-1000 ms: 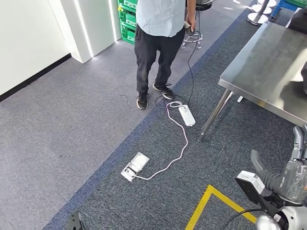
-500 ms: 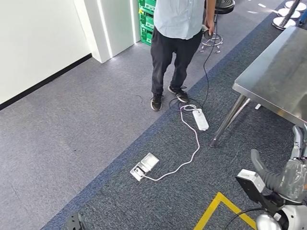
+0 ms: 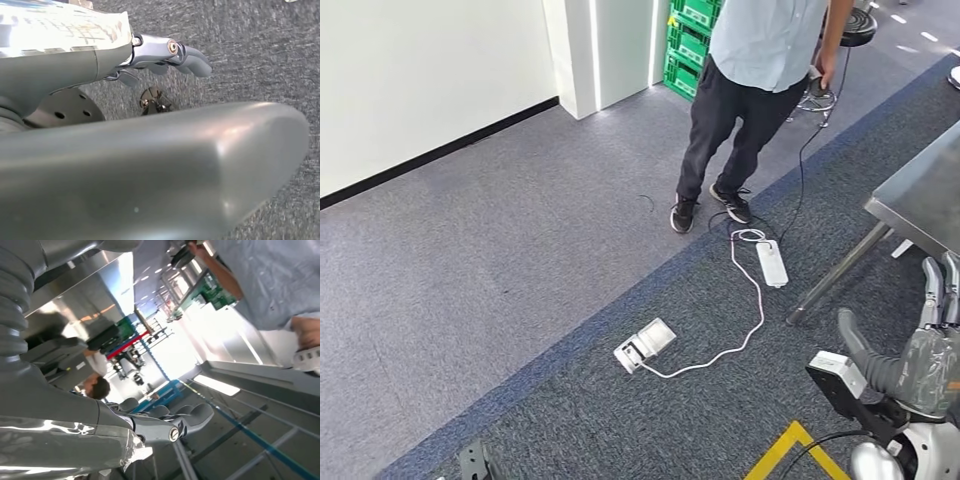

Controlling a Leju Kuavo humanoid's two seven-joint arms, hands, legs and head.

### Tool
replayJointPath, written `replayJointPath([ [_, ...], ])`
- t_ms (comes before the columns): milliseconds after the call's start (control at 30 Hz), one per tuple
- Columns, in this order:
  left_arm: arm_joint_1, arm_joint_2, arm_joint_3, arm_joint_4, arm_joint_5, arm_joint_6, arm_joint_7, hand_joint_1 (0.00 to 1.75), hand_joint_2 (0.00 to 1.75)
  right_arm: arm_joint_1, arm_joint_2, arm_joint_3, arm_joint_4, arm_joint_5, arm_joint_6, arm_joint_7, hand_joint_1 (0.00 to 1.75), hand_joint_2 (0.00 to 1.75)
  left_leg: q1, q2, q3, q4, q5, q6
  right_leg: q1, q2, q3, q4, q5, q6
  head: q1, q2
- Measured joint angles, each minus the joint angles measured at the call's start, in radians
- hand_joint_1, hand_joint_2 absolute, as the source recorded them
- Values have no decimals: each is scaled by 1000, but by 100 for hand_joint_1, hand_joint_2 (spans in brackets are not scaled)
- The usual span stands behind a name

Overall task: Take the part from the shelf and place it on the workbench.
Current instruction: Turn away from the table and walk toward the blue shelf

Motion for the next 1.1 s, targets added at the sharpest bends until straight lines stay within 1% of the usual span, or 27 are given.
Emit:
replayJointPath([
  [67,0,0,0,0,0,0,0,0,0,1,-1,0,2,1,1,0,0,175,-3,-17,-3,0,3,6,1,23,-58,135,-66,-1,0,0],
  [100,0,0,0,0,0,-1,0,0,0,2,-2,0,4,1,2,0,0,175,-5,-27,-3,1,3,7,2,26,-82,186,-81,-2,0,0],
  [133,0,0,0,0,0,-1,0,0,0,2,-2,1,6,2,2,0,0,175,-7,-38,-3,1,4,8,3,28,-90,204,-76,-5,0,0],
  [167,1,0,0,0,0,0,0,0,0,2,-2,1,7,2,3,0,0,175,-9,-50,-2,1,4,9,4,31,-81,182,-51,-9,0,0],
  [200,1,0,0,0,0,0,0,0,0,2,-2,1,8,3,3,0,0,175,-11,-61,0,1,4,9,5,38,-54,123,-12,-16,0,0],
  [267,0,-2,0,0,0,0,0,0,0,2,-2,1,8,4,2,0,0,175,-12,-82,0,2,5,7,8,77,4,-9,49,-31,-1,0],
  [300,-1,-3,0,0,0,0,1,0,0,2,-3,1,8,4,2,0,0,175,-11,-91,-3,3,7,4,10,93,21,-50,63,-36,0,0],
  [333,-1,-4,0,0,1,0,1,0,0,2,-4,1,8,5,2,0,0,175,-9,-99,-7,3,9,0,11,102,27,-69,64,-40,0,0],
  [400,-1,-3,0,0,2,0,2,0,0,1,-4,2,8,6,2,0,0,175,-7,-113,-15,3,13,-11,11,88,29,-80,64,-43,1,0],
  [467,-1,-2,0,0,2,1,2,0,0,0,-4,2,8,6,2,0,0,175,-9,-91,-28,28,-8,-23,5,68,31,-90,69,-50,-1,0],
  [500,-1,-1,0,0,1,1,2,0,0,2,-4,2,8,6,1,0,0,175,-8,-72,-46,69,-34,-28,2,56,32,-94,71,-53,-1,0],
  [533,-1,-1,0,0,0,1,2,0,0,3,-4,2,8,6,1,0,0,175,-6,-52,-73,130,-68,-34,3,45,32,-94,72,-54,-2,0],
  [567,-1,-1,0,0,0,1,2,0,0,5,-4,2,8,6,1,0,0,175,-3,-43,-105,198,-99,-40,4,33,31,-94,71,-55,-2,0],
  [600,-1,-1,0,0,0,1,2,0,0,6,-4,2,8,6,1,0,0,175,1,-38,-131,255,-119,-44,4,21,31,-93,71,-55,-2,0],
  [633,-1,-1,0,0,0,1,2,0,0,7,-4,3,8,6,1,0,0,175,4,-36,-142,281,-121,-48,4,10,30,-93,71,-54,-2,0],
  [667,-1,0,0,0,0,1,2,0,0,7,-4,3,8,6,1,0,0,175,7,-32,-133,265,-103,-51,3,0,31,-92,70,-52,-2,0],
  [700,-1,0,0,0,0,1,2,0,0,7,-4,3,8,6,1,0,0,175,10,-24,-106,212,-72,-53,2,-10,32,-91,68,-50,-2,0],
  [767,-1,0,0,0,0,1,2,0,0,7,-4,3,8,6,1,0,0,175,9,14,-37,75,-17,-51,4,-26,35,-86,62,-39,-3,0],
  [800,-1,0,0,0,0,1,2,0,0,8,-3,3,8,6,0,0,0,175,6,31,-17,32,-5,-46,7,-32,36,-83,59,-33,-2,0],
  [833,-1,0,0,0,0,1,2,0,0,9,-3,3,9,6,0,0,0,175,3,42,-10,13,-4,-39,10,-39,36,-82,57,-27,-2,0],
  [900,1,0,0,0,0,3,1,0,0,12,2,5,10,6,-2,1,0,175,-2,29,-14,12,-4,-23,10,-55,39,-84,56,-18,-1,0],
  [933,2,0,0,0,0,4,0,0,0,13,4,6,10,6,-3,0,0,175,-1,20,-14,11,-2,-16,7,-53,41,-81,49,-13,-2,0],
  [967,2,0,0,0,0,5,-1,0,0,17,7,7,11,6,-4,-2,0,175,-1,11,-15,10,0,-10,5,-42,37,-65,33,-9,-1,0],
  [1000,3,0,0,0,0,6,-2,0,0,22,10,8,10,6,-4,-5,0,175,1,3,-15,8,2,-4,3,-23,23,-29,6,-6,-1,0],
  [1033,3,0,0,0,0,6,-3,0,0,29,13,8,10,5,-5,-10,0,175,1,-6,-15,8,4,0,2,1,-1,30,-29,-5,-1,0],
  [1067,3,0,0,0,0,7,-4,0,0,38,16,7,10,3,-6,-15,0,175,0,-16,-16,8,5,4,2,16,-33,103,-64,-6,0,0],
  [1100,4,0,1,0,0,7,-4,0,0,47,20,5,9,-1,-6,-19,0,175,-2,-27,-17,8,5,6,3,23,-64,169,-89,-7,0,0],
])
